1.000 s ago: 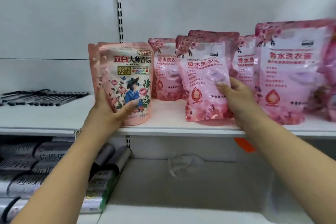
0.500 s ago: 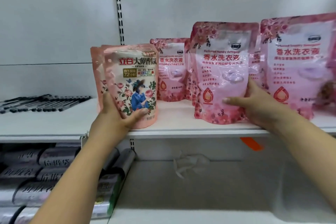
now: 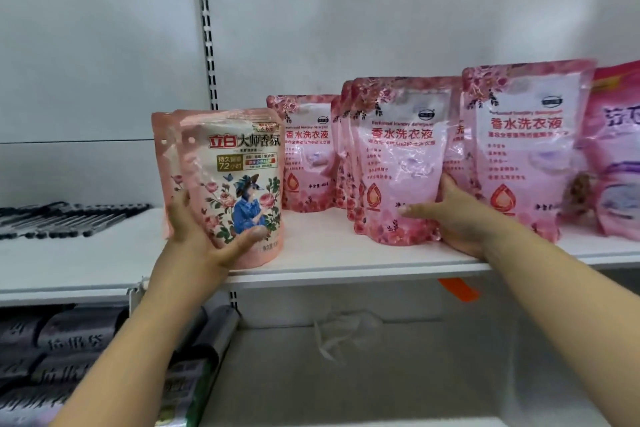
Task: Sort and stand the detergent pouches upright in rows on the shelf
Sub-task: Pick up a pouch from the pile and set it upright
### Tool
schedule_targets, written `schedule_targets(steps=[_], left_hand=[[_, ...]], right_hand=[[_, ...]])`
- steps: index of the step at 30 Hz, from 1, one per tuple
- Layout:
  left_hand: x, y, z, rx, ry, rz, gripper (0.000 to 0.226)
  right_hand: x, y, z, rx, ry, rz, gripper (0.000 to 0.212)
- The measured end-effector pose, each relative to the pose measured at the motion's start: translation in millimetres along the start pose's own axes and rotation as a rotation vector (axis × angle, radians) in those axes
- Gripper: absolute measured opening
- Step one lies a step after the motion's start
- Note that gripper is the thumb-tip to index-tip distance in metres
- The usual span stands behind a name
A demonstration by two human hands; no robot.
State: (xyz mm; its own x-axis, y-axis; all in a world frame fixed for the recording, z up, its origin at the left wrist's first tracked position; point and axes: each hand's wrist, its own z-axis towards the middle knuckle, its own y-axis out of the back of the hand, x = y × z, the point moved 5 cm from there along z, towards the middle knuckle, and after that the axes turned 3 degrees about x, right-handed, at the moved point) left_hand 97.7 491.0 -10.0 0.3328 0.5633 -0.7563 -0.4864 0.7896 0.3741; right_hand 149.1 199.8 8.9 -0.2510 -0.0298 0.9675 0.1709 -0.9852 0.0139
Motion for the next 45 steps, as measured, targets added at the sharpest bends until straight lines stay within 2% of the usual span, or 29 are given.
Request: schedule_targets(steps=[3, 4, 5, 6, 8, 11, 15, 19, 25, 29, 31, 35, 39, 43, 45], left_hand=[[-8.7, 14.3, -14.0, -0.24, -0.116, -0.104, 0.107], [-18.4, 16.8, -24.9, -0.304, -0.211, -0.104, 0.095], [-30.6, 12.7, -35.4, -0.288, -0.304, -0.125, 0.078], [-42.4, 2.2, -42.1, -0.196, -0.381, -0.147, 0.067], [-68.6, -33.1, -46.1, 0.117, -0.413, -0.113, 0.071], [-80.4, -93.2, -29.0, 0.521, -0.188, 0.053, 0.1], [-76.1, -138.2, -0.3, 0.708, 0.044, -0.073, 0.086], [-74.9, -157.5, 18.5, 0.676, 0.033, -0.12, 0.083], [-78.0, -143.6, 24.7, 0.569, -0.105, -0.113, 0.081], [-80.4, -144.0, 15.7, 0.534, -0.15, -0.082, 0.093], [-89.6, -149.4, 6.8, 0.562, -0.173, -0.066, 0.097], [-93.6, -155.0, 2.6, 0.69, -0.121, -0.07, 0.097], [-88.7, -159.0, 2.0, 0.707, -0.073, -0.061, 0.092], [-86.8, -156.3, 6.5, 0.694, -0.063, -0.044, 0.091], [-85.9, -152.8, 8.8, 0.682, -0.059, -0.028, 0.089]], right_hand=[[-1.3, 3.4, -1.8, -0.016, -0.002, 0.001, 0.074], [-1.7, 3.5, -2.2, -0.007, -0.014, -0.001, 0.068], [-2.3, 3.0, -3.1, 0.006, -0.03, -0.007, 0.063], [-3.6, 2.5, -3.7, 0.024, -0.046, -0.009, 0.059], [-6.9, 4.7, -3.7, 0.049, -0.064, -0.011, 0.06], [-8.8, 6.1, -6.7, 0.056, -0.042, -0.037, 0.061], [-9.5, 1.1, -6.7, 0.116, -0.03, -0.011, 0.062], [-2.0, 4.2, -3.1, 0.08, -0.003, 0.13, 0.042], [0.8, -3.3, 0.9, -0.087, 0.069, -0.001, 0.054], [-7.1, 0.0, -2.8, -0.151, 0.056, -0.001, 0.043], [-6.7, 10.7, -4.4, -0.163, 0.068, -0.014, 0.042], [1.6, 20.0, -5.5, -0.172, 0.101, -0.029, 0.056], [-4.6, 20.0, -6.5, -0.106, 0.045, 0.011, 0.063], [-3.0, 18.5, -1.8, -0.12, 0.049, 0.081, 0.061], [-0.1, 15.2, -1.4, -0.148, 0.077, 0.042, 0.061]])
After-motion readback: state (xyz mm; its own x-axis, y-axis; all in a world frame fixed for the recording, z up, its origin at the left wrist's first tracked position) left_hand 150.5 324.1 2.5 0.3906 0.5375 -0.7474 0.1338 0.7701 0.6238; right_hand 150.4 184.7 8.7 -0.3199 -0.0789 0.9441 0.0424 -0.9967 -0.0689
